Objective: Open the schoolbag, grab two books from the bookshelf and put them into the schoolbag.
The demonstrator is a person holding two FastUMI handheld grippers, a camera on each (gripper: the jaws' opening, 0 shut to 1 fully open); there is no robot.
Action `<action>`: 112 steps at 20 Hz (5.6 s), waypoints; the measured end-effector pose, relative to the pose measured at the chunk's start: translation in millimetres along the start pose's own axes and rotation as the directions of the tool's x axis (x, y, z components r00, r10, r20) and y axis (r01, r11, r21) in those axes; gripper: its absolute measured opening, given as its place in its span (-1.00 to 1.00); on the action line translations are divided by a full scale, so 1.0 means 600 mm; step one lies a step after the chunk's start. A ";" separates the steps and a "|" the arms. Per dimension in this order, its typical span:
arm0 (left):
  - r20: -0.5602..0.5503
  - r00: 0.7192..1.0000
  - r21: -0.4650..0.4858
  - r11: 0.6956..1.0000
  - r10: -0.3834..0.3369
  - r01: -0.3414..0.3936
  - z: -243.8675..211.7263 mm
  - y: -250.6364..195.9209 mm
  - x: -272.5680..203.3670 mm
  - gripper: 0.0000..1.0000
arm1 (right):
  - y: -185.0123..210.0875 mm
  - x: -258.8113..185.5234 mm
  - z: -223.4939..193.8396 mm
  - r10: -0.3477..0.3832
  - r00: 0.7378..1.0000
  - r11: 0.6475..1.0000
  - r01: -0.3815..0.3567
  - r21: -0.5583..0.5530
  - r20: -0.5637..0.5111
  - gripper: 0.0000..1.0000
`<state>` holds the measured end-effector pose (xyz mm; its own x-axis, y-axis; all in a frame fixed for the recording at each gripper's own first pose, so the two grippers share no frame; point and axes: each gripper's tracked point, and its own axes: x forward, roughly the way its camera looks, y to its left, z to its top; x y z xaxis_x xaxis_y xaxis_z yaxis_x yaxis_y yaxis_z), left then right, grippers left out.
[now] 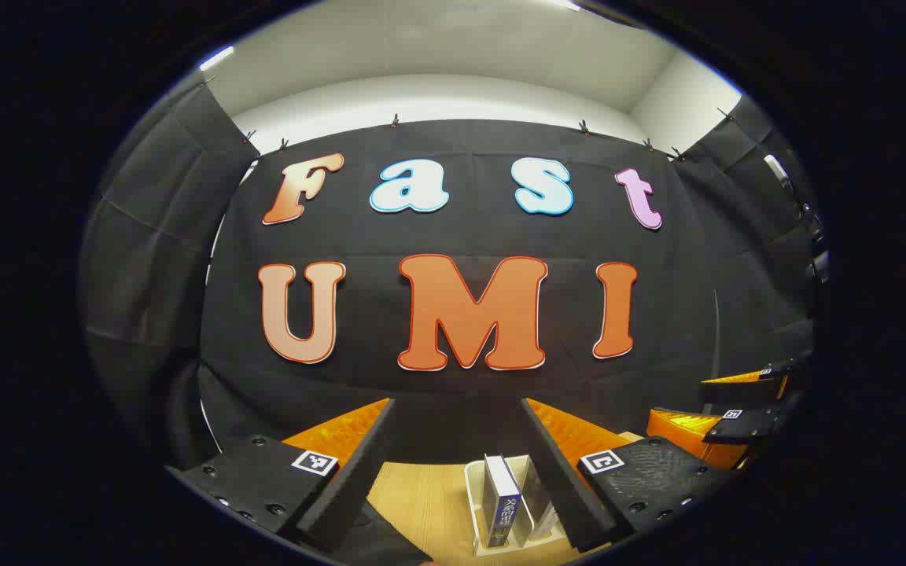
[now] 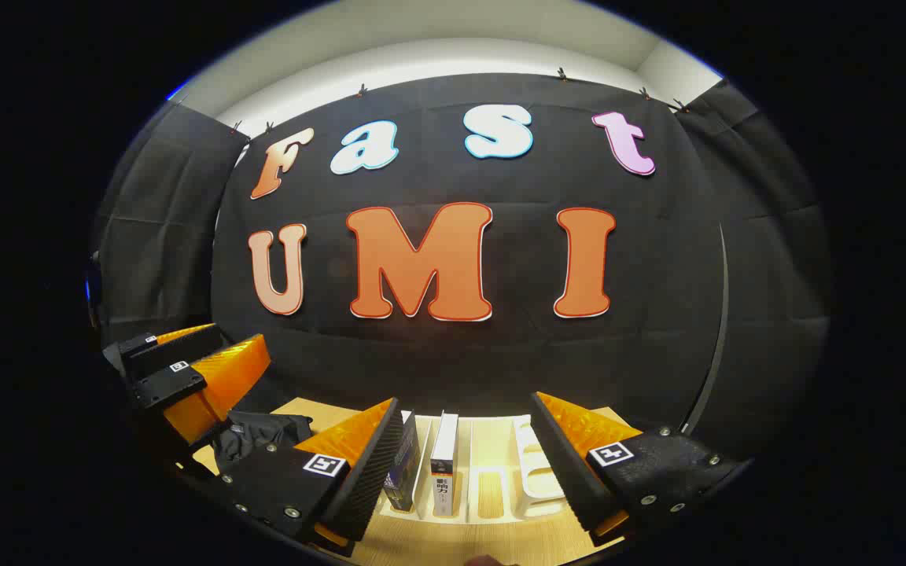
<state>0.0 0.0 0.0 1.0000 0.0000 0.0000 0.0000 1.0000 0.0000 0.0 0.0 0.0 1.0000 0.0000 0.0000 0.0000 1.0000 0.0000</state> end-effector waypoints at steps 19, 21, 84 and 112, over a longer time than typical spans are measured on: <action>-0.039 0.999 0.031 0.999 0.035 -0.033 -0.016 -0.005 -0.031 0.92 | 0.012 -0.022 -0.014 0.036 0.999 0.999 -0.036 -0.008 -0.022 0.92; -0.038 0.999 0.041 0.998 0.038 -0.036 -0.017 -0.005 -0.032 0.92 | 0.010 -0.024 -0.016 0.035 0.999 0.999 -0.036 -0.010 -0.026 0.92; -0.586 0.796 0.636 0.693 0.149 0.339 -0.497 0.088 -0.141 0.94 | -0.074 0.033 -0.125 -0.048 0.983 0.999 0.043 -0.031 -0.176 0.92; -0.592 0.674 0.802 0.400 0.442 0.443 -0.643 0.227 -0.174 0.89 | -0.121 0.008 -0.153 -0.077 0.975 0.997 0.075 -0.017 -0.208 0.92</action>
<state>-104.2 135.9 -385.7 0.6739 0.4419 -0.5922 0.4428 0.4000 0.8024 5.0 -72.6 -91.8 0.9752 -0.0769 -0.2077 0.0750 0.9970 -0.0173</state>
